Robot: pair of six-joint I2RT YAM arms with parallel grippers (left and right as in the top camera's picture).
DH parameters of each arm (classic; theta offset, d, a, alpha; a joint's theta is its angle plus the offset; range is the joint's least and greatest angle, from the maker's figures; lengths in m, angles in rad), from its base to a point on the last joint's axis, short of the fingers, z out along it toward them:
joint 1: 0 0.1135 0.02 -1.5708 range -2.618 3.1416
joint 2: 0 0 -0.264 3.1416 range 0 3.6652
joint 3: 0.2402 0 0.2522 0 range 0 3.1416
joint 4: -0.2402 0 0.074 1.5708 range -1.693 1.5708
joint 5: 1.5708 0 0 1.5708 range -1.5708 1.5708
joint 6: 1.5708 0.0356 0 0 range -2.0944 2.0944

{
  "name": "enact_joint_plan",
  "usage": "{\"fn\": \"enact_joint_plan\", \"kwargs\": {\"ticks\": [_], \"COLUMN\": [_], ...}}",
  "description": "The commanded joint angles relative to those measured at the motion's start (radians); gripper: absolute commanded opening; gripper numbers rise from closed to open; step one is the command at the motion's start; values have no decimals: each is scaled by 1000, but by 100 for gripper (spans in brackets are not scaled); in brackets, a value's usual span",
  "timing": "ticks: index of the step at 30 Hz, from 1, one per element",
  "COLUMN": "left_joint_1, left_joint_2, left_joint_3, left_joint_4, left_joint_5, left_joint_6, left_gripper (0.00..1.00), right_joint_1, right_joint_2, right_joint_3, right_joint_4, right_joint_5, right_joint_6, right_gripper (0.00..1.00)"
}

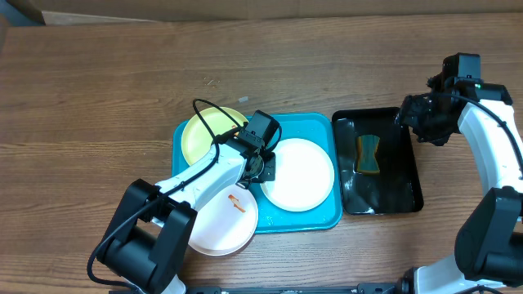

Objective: Clean dirty plates on tray and stack at the side
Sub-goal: 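Grasp the clean white plate rim with the left gripper and lift it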

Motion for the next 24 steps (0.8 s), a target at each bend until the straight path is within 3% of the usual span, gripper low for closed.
{"fn": "enact_joint_plan", "kwargs": {"ticks": [1, 10, 18, 24], "left_joint_1": [87, 141, 137, 116], "left_joint_2": [14, 14, 14, 14], "left_joint_3": [192, 372, 488, 538], "left_joint_4": [-156, -262, -267, -237], "left_joint_5": [-5, -1, 20, 57], "left_joint_6": [164, 210, 230, 229], "left_gripper": [4, 4, 4, 4], "right_joint_1": [-81, -152, -205, -205], "right_joint_2": [-3, -3, -3, -3], "right_joint_3": [18, 18, 18, 18], "right_joint_4": [-10, 2, 36, 40], "right_joint_5": [-14, -16, 0, 34], "right_joint_6": [26, 76, 75, 75], "right_gripper": [88, 90, 100, 100]}}
